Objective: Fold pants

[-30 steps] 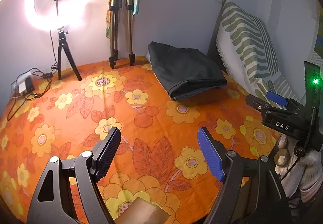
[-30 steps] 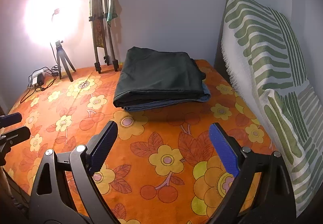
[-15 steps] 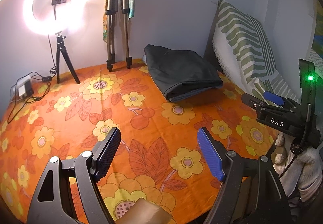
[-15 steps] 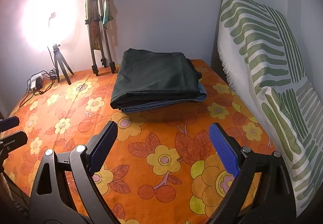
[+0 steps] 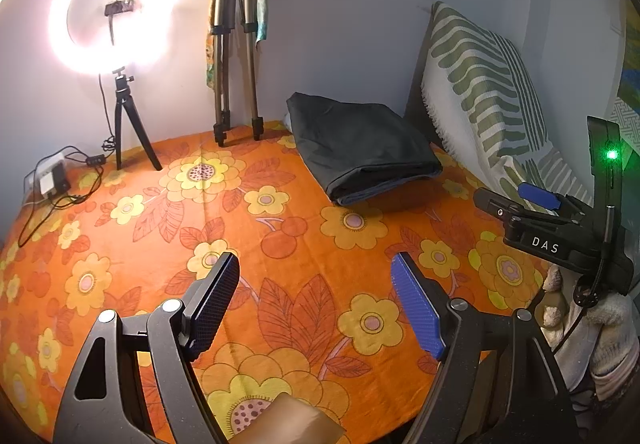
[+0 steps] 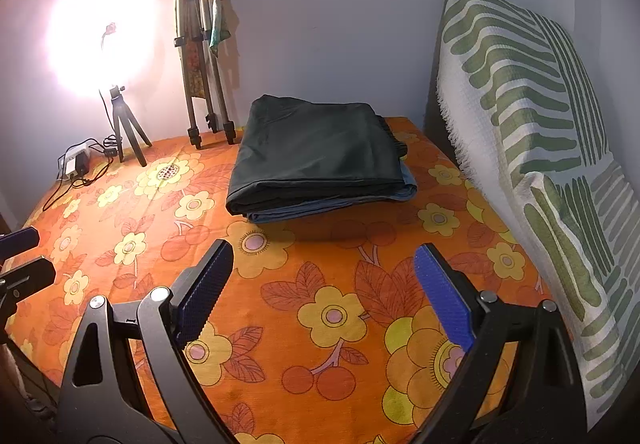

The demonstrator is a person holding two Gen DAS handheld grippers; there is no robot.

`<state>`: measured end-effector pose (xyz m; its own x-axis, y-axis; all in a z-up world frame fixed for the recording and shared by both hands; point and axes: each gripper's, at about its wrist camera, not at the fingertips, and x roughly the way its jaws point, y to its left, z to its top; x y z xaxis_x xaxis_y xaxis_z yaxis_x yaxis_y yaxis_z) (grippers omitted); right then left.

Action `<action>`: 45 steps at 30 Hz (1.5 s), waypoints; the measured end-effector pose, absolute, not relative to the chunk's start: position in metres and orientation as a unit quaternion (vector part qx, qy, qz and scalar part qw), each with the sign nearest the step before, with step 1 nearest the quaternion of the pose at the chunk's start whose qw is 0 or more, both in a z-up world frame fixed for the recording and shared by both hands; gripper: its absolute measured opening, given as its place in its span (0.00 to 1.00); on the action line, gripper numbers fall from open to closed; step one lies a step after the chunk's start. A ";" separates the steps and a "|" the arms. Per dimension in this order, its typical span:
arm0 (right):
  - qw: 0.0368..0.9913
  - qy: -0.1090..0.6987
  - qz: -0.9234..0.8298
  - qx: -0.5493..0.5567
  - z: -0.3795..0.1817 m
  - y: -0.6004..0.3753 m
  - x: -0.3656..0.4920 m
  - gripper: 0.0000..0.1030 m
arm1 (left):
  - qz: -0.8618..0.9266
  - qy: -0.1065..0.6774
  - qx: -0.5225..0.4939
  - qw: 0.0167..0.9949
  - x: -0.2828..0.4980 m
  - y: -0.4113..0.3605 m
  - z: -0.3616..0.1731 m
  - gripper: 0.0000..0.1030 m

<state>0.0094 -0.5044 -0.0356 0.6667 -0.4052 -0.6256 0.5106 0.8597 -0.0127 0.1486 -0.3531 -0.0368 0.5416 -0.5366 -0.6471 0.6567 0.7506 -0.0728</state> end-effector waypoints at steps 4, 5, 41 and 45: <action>0.909 0.322 -0.251 0.083 -0.035 -0.504 0.009 0.91 | -0.341 0.335 0.090 0.874 0.148 -0.354 -0.037 0.76; 0.909 0.321 -0.251 0.082 -0.035 -0.504 0.009 0.91 | -0.341 0.336 0.089 0.873 0.148 -0.354 -0.037 0.76; 0.910 0.322 -0.248 0.087 -0.034 -0.499 0.010 0.91 | -0.341 0.332 0.089 0.875 0.147 -0.352 -0.034 0.76; 0.910 0.321 -0.248 0.087 -0.034 -0.499 0.010 0.91 | -0.341 0.332 0.089 0.875 0.148 -0.352 -0.034 0.76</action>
<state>0.0101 -0.4985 -0.0342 0.6704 -0.3953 -0.6279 0.5071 0.8619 -0.0013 0.1477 -0.3523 -0.0342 0.5470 -0.5368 -0.6423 0.6556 0.7519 -0.0701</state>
